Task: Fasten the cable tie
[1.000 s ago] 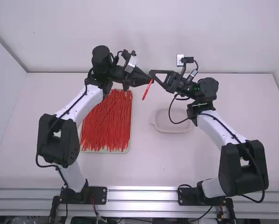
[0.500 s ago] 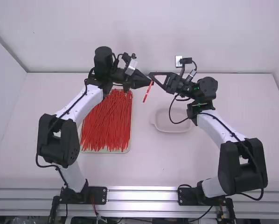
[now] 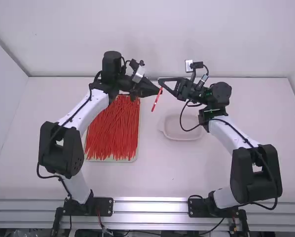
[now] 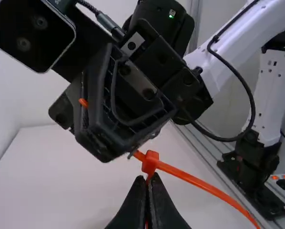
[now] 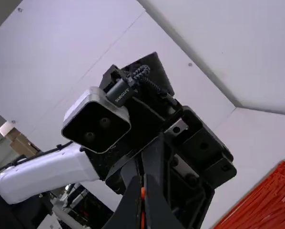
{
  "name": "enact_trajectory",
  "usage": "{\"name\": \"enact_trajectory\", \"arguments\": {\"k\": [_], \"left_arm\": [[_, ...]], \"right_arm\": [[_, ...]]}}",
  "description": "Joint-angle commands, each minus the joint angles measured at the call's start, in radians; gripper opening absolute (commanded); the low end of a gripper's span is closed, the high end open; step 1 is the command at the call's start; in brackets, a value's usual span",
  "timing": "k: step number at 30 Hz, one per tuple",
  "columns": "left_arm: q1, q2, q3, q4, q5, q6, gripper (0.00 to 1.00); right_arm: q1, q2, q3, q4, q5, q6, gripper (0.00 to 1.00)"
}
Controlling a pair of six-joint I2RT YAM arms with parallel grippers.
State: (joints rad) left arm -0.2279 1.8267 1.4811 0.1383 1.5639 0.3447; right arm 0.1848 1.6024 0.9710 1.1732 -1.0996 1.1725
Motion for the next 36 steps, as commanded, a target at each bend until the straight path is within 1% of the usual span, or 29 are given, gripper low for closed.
{"name": "enact_trajectory", "arguments": {"k": [1, 4, 6, 10, 12, 15, 18, 23, 27, 36], "left_arm": [[0.008, 0.006, -0.016, -0.052, 0.004, 0.070, 0.02], [0.007, 0.006, -0.016, -0.151, 0.006, 0.125, 0.02], [0.012, 0.006, -0.016, -0.185, 0.005, 0.129, 0.02], [0.012, 0.006, -0.016, -0.329, -0.005, 0.237, 0.02], [0.012, 0.006, -0.016, -0.452, -0.012, 0.343, 0.02], [0.012, 0.006, -0.016, -0.575, -0.013, 0.452, 0.02], [0.012, 0.006, -0.016, -0.745, -0.033, 0.619, 0.02], [0.012, 0.006, -0.016, -0.959, -0.066, 0.837, 0.02], [0.006, 0.006, -0.029, -1.056, -0.097, 0.951, 0.02], [0.006, 0.006, -0.102, -1.059, -0.114, 0.988, 0.02]], "right_arm": [[-0.024, -0.026, 0.030, 0.049, 0.059, 0.010, 0.00], [-0.048, -0.026, 0.030, 0.055, 0.053, 0.029, 0.00], [-0.054, -0.026, 0.030, 0.054, 0.052, 0.028, 0.00], [-0.074, -0.026, 0.030, 0.056, 0.052, 0.035, 0.00], [-0.082, -0.026, 0.030, 0.062, 0.052, 0.036, 0.00], [-0.083, -0.027, 0.031, 0.062, 0.053, 0.036, 0.00], [-0.101, -0.027, 0.032, 0.061, 0.052, 0.051, 0.00], [-0.108, -0.027, 0.032, 0.138, 0.053, 0.101, 0.00], [-0.115, -0.027, 0.037, 0.195, 0.054, 0.142, 0.00], [-0.154, -0.027, 0.051, 0.246, 0.056, 0.194, 0.00]]}}
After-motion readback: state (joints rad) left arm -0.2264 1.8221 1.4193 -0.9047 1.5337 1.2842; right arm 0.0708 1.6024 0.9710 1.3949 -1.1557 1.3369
